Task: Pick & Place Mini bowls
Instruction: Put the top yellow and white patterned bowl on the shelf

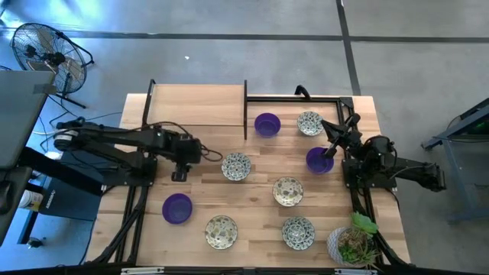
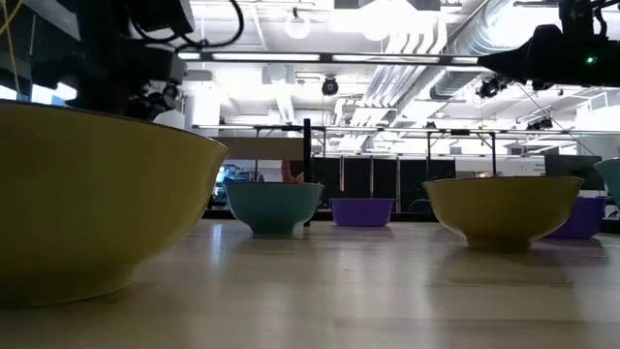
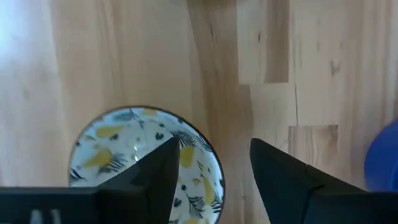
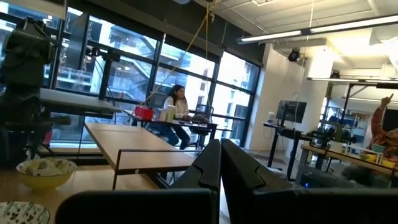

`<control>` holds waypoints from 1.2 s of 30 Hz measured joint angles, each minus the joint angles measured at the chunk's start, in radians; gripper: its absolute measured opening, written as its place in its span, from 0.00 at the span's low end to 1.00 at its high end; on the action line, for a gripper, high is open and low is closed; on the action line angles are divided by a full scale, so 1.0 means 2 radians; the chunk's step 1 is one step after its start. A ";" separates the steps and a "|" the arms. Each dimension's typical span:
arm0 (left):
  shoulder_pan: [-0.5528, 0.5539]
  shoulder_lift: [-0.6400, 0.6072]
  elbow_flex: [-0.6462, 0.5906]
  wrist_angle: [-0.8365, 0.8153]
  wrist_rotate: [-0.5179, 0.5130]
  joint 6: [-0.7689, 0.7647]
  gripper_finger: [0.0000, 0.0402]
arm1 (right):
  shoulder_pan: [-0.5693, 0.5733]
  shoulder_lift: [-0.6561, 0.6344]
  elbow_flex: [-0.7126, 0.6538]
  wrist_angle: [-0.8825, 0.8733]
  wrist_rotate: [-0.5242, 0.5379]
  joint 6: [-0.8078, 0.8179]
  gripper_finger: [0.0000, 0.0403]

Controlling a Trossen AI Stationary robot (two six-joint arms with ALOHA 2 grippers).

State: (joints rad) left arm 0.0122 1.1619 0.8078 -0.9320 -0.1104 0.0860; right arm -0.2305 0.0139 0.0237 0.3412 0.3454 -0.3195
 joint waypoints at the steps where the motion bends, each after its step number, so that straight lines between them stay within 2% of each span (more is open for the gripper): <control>1: -0.004 0.007 0.000 -0.003 -0.003 -0.014 0.49 | 0.000 0.000 0.000 0.000 0.000 0.000 0.00; 7: -0.007 0.045 0.000 -0.024 -0.009 -0.085 0.49 | 0.000 0.000 0.000 0.000 -0.009 0.002 0.00; 13: -0.007 0.069 0.000 -0.017 -0.057 -0.116 0.49 | 0.000 0.000 0.001 -0.004 -0.011 0.022 0.00; 21: -0.006 0.087 0.000 -0.002 -0.059 -0.136 0.49 | 0.000 0.000 0.001 -0.012 -0.027 0.043 0.00; 25: -0.006 0.102 0.000 -0.001 -0.059 -0.141 0.42 | 0.000 0.000 0.001 -0.013 -0.038 0.051 0.00; 36: -0.006 0.124 0.000 0.000 -0.075 -0.139 0.16 | 0.000 0.000 0.001 -0.015 -0.057 0.068 0.00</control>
State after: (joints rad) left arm -0.0006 1.4105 0.8074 -0.9316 -0.2602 -0.1917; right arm -0.2302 0.0143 0.0250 0.3103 0.2315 -0.1833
